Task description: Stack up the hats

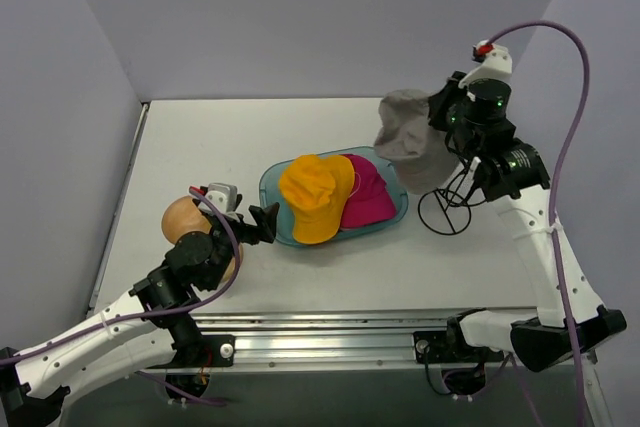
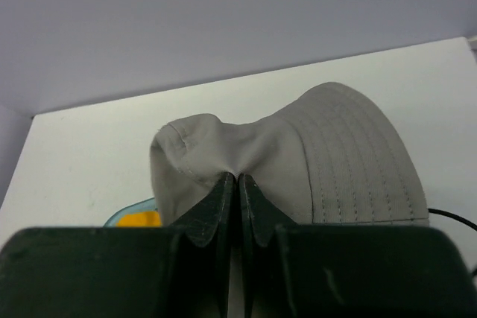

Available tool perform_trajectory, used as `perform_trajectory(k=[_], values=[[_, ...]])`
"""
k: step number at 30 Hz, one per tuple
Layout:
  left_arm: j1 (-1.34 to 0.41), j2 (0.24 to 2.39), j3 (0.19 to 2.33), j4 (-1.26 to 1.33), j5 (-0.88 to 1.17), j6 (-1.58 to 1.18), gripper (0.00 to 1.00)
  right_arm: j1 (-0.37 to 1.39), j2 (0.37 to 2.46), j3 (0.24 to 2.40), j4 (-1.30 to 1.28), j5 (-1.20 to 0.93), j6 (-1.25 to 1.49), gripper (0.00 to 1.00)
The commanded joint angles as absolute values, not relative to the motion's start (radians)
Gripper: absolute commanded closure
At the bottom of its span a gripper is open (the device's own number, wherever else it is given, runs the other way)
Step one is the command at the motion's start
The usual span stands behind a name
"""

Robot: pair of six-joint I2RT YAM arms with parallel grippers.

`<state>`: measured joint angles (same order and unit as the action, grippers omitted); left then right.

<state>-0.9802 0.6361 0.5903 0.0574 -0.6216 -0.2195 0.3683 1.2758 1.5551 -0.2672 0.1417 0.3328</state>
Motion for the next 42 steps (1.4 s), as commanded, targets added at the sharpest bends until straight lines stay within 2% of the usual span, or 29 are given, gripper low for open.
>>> perform_trajectory(k=[1,15,23,31,34,42], values=[[-0.983,0.641,0.606,0.107,-0.629,-0.204,0.06,0.257,1.189,1.505,-0.287,0.167,0.359,1.00],[-0.983,0.637,0.603,0.104,-0.629,-0.209,0.06,-0.027,0.986,1.089,-0.226,0.150,0.402,1.00],[-0.983,0.660,0.614,0.098,-0.634,-0.209,0.06,-0.133,0.971,1.029,-0.183,0.144,0.411,1.00],[-0.983,0.678,0.615,0.103,-0.630,-0.210,0.06,-0.343,1.015,1.000,-0.137,-0.044,0.433,1.00],[-0.983,0.677,0.614,0.104,-0.630,-0.210,0.06,-0.370,1.012,0.963,-0.109,-0.098,0.440,1.00],[-0.983,0.684,0.614,0.107,-0.627,-0.209,0.06,-0.391,0.980,0.874,-0.066,-0.077,0.453,1.00]])
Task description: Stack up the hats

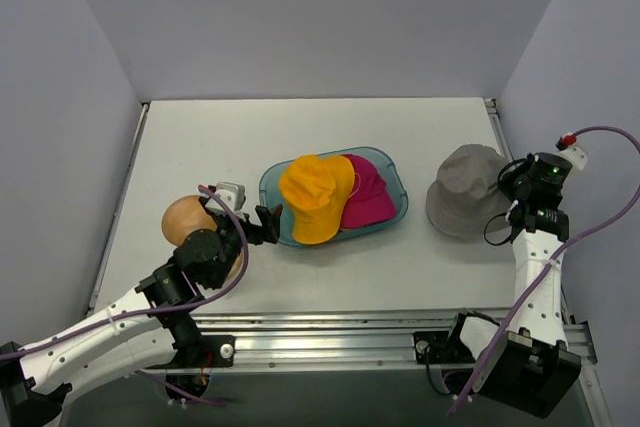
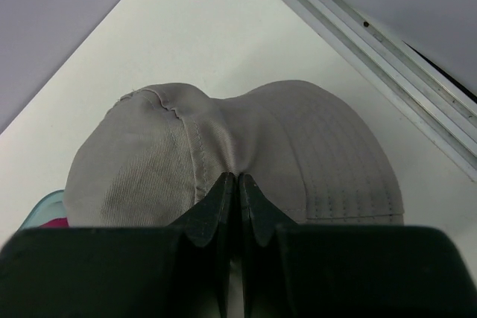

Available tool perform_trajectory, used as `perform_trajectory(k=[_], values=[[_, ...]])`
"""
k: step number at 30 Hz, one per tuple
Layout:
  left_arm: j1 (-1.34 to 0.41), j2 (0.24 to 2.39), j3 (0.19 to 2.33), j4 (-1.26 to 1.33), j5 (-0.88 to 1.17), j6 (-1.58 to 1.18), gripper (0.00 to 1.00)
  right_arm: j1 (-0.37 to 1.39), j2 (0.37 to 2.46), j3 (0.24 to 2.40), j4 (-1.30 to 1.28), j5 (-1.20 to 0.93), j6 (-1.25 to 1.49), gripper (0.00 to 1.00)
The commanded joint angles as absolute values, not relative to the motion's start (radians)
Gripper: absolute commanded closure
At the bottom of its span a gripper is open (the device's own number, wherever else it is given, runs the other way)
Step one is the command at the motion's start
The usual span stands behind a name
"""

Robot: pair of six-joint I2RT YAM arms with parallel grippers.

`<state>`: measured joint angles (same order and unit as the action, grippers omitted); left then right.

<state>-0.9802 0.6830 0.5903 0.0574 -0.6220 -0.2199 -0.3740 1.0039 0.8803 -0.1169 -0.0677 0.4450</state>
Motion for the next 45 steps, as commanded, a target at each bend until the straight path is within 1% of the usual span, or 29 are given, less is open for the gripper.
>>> perform_trajectory(k=[1,8,16,23,24,25,27,28,31,35,38,39,44,45], values=[[-0.983,0.684,0.614,0.107,-0.627,-0.209,0.06,-0.393,0.980,0.877,-0.069,-0.075,0.453,1.00],[-0.983,0.684,0.617,0.107,-0.627,-0.209,0.06,-0.434,1.017,0.842,-0.029,-0.112,0.491,1.00],[-0.983,0.696,0.618,0.112,-0.623,-0.209,0.06,-0.453,0.951,0.743,0.018,-0.103,0.511,1.00],[-0.983,0.687,0.612,0.112,-0.621,-0.209,0.06,-0.466,0.939,0.735,0.029,-0.112,0.502,1.00],[-0.983,0.687,0.614,0.113,-0.621,-0.209,0.06,-0.466,0.937,0.742,0.023,-0.117,0.500,0.98],[-0.983,0.687,0.614,0.112,-0.621,-0.207,0.06,-0.466,0.933,0.750,0.017,-0.127,0.496,0.90],[-0.983,0.693,0.615,0.112,-0.623,-0.207,0.06,-0.466,0.925,0.773,0.003,-0.133,0.495,0.80],[-0.983,0.693,0.615,0.112,-0.623,-0.207,0.06,-0.466,0.913,0.781,0.003,-0.141,0.494,0.69],[-0.983,0.696,0.617,0.110,-0.624,-0.207,0.06,-0.466,0.890,0.824,-0.061,-0.146,0.486,0.57],[-0.983,0.701,0.615,0.115,-0.620,-0.207,0.06,-0.466,0.876,0.893,-0.133,-0.150,0.463,0.52],[-0.983,0.710,0.618,0.118,-0.617,-0.206,0.06,-0.465,0.876,0.925,-0.133,-0.175,0.459,0.46],[-0.983,0.712,0.620,0.118,-0.617,-0.206,0.06,-0.463,0.880,0.931,-0.127,-0.196,0.456,0.42],[-0.983,0.723,0.620,0.118,-0.618,-0.206,0.06,-0.427,0.887,0.960,-0.089,-0.227,0.454,0.36],[-0.983,0.724,0.620,0.120,-0.618,-0.206,0.06,-0.396,0.894,0.969,-0.089,-0.221,0.446,0.36]])
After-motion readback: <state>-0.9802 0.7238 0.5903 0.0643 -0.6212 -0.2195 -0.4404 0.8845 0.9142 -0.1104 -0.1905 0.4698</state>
